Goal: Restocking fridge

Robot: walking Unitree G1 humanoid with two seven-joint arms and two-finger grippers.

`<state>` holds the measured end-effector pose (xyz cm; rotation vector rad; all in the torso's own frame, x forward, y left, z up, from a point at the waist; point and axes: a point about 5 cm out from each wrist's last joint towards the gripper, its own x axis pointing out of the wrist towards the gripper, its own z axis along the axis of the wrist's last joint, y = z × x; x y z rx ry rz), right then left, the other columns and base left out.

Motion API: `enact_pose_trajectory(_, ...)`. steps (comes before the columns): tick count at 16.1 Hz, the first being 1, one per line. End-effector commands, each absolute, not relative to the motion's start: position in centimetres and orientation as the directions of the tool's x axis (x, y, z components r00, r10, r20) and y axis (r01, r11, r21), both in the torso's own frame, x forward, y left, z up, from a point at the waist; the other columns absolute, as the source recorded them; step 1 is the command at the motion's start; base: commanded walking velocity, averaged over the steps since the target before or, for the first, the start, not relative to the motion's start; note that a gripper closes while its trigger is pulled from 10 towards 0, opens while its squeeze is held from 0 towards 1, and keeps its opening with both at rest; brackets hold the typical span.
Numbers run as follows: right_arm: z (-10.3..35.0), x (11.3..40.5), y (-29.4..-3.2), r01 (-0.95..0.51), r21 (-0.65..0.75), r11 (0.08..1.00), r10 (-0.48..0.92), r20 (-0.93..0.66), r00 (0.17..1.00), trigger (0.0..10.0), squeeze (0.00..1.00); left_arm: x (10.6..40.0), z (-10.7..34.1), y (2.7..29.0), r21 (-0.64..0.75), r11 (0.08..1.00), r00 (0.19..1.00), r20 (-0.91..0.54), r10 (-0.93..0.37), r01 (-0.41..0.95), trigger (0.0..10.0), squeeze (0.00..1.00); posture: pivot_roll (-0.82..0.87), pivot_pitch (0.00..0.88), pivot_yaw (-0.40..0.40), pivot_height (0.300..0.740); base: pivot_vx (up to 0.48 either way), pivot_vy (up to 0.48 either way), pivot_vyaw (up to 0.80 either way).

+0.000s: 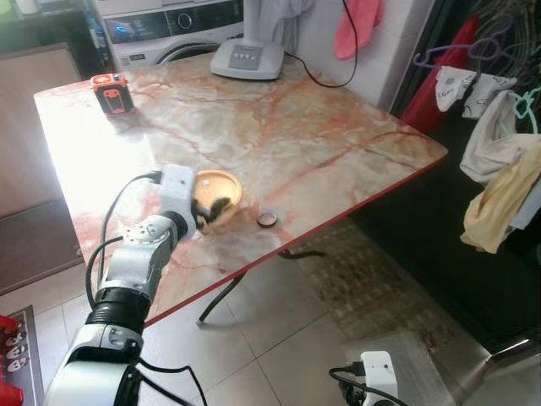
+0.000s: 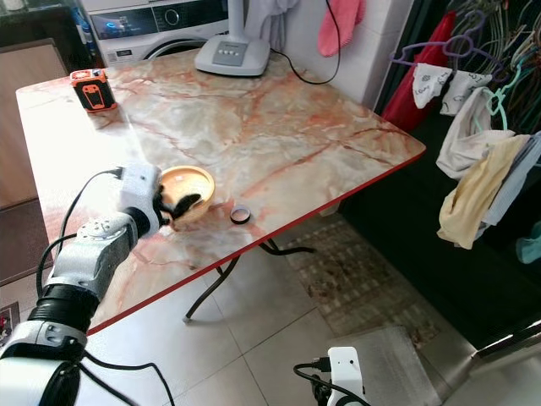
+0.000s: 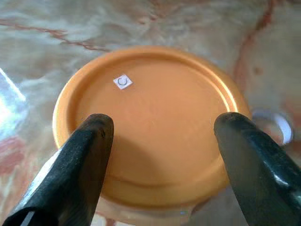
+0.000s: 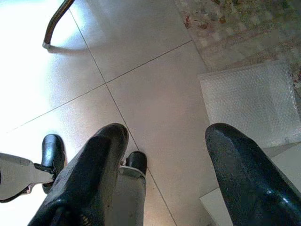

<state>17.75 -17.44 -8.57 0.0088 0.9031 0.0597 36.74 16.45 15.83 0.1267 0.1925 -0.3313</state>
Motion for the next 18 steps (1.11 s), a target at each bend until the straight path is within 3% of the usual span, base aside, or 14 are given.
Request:
enact_pose_trajectory(1, -8.7, 17.5, -17.6, -0.047, 0.028, 0.999, 0.051, -0.795, 0.605, 10.0, 0.0, 36.6, 15.4, 16.8, 0.133, 0.932, 0.922, -0.25, -0.297, 0.337, 10.0, 0.0, -0.06, 0.034, -0.065, 0.74, 0.0, 0.0, 0.0)
enact_pose_trajectory(14, -8.7, 17.5, -17.6, -0.047, 0.028, 0.998, 0.051, -0.794, 0.606, 10.0, 0.0, 34.0, 16.0, 21.5, 0.264, 0.891, 0.887, -0.385, -0.253, 0.369, 10.0, 0.0, -0.05, 0.049, -0.065, 0.74, 0.0, 0.0, 0.0)
enact_pose_trajectory(18, -8.7, 17.5, -17.7, -0.052, 0.026, 0.998, 0.053, -0.794, 0.605, 10.0, 0.0, 34.7, 18.8, 22.4, 0.286, 0.93, 0.961, -0.215, -0.172, 0.231, 10.0, 0.0, -0.05, 0.048, -0.068, 0.74, 0.0, 0.0, 0.0)
